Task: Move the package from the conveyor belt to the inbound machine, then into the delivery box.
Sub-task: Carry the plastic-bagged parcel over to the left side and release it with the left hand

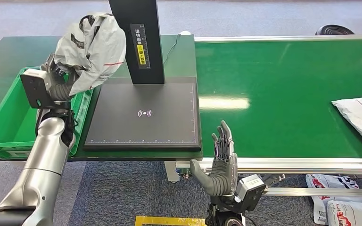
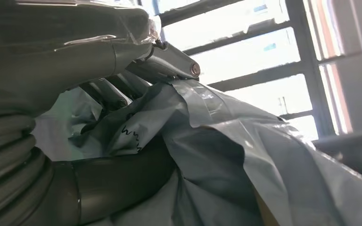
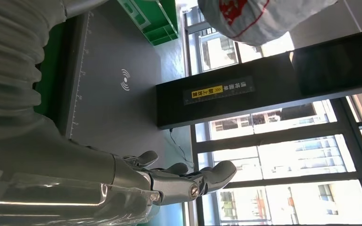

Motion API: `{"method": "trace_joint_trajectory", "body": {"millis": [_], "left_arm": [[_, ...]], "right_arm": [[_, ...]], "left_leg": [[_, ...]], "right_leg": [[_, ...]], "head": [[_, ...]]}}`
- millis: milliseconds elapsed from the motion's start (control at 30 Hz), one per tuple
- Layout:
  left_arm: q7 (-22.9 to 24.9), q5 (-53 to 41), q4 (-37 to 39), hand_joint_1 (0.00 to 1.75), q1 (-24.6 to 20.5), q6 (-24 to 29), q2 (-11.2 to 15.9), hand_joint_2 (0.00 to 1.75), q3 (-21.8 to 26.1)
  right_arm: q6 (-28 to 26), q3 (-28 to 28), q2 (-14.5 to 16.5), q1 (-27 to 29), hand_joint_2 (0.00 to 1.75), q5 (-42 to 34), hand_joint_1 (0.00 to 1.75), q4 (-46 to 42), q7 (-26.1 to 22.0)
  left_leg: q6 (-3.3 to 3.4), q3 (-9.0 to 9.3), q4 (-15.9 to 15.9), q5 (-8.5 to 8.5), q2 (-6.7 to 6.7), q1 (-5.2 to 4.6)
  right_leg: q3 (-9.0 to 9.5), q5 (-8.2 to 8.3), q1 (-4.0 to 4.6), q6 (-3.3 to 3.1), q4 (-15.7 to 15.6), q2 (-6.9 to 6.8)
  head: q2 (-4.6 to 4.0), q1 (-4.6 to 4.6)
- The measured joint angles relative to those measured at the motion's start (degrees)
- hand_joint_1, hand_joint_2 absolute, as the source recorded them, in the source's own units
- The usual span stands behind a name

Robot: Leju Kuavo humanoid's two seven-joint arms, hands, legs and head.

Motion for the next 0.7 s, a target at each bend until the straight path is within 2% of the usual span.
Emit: {"method": "trace_joint_trajectory", "body": {"millis": [400,500,700], "left_arm": [[0.1,-1.5,-5.4,1.75,7.2,2.3,2.0,1.75,1.8],[0.9,-4.2,-5.7,1.75,8.3,3.2,3.8,1.75,1.8],[0.5,-4.8,-5.5,1.75,9.2,3.3,9.2,1.75,3.3]], "right_arm": [[0.3,-0.1,-0.7,0.6,1.75,0.3,0.00,-0.3,0.0],[0.6,-0.1,-0.9,0.7,1.75,0.4,0.00,-0.4,0.0],[0.9,-0.1,-1.0,1.3,1.75,0.3,0.00,-0.4,0.0]], "left_leg": [[-0.01,0.00,0.0,-0.01,0.07,0.00],[-0.01,-0.05,0.0,-0.01,0.04,0.05],[-0.02,-0.01,0.0,-0.01,0.17,0.07]], "right_leg": [[-0.01,0.00,-0.01,0.01,0.0,0.10],[-0.04,-0.02,0.04,0.00,0.0,0.08],[-0.06,-0.02,0.06,-0.01,0.0,0.17]], "head": [[0.00,0.00],[0.00,0.01],[0.00,0.00]]}}
